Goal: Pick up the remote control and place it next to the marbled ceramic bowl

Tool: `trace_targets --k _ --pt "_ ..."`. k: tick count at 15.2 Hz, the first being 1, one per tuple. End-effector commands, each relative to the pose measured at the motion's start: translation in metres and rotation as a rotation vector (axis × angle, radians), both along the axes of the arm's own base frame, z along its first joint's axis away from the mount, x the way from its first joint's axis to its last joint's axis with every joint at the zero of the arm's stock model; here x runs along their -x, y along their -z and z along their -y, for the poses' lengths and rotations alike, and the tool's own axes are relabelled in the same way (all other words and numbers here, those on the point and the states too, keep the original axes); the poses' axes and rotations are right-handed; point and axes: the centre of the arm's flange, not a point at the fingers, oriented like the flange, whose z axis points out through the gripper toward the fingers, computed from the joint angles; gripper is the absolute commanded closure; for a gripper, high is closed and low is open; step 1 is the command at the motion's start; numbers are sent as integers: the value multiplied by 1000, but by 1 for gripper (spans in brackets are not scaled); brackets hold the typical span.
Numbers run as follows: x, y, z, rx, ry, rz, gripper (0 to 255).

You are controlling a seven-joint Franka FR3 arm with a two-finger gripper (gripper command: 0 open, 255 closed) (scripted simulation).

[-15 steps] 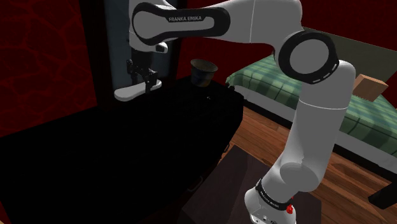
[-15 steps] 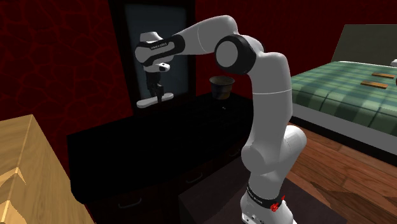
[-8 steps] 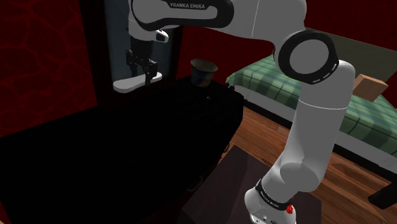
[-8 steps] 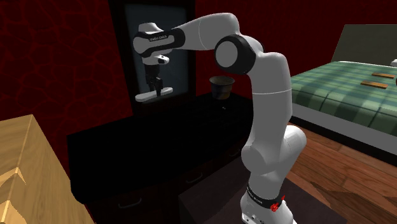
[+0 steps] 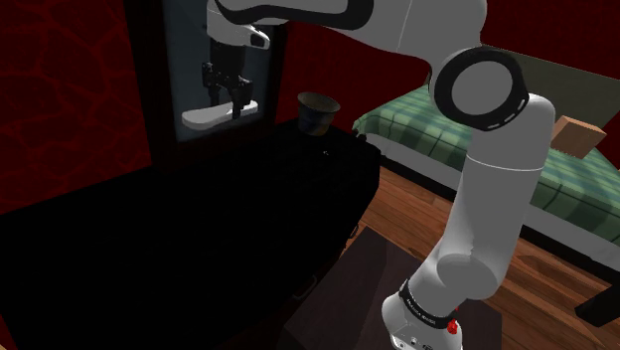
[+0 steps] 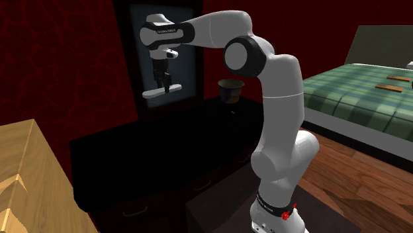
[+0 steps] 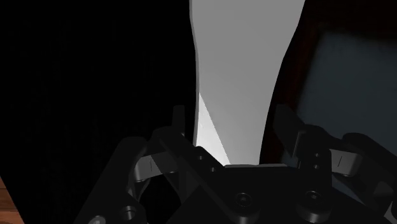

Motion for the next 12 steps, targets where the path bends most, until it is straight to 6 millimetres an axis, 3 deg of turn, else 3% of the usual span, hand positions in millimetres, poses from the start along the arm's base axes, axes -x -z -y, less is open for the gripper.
trace_targets --k 1,12 --pt "2 0 24 0 0 0 255" --pt "6 -1 169 0 0 0 255"
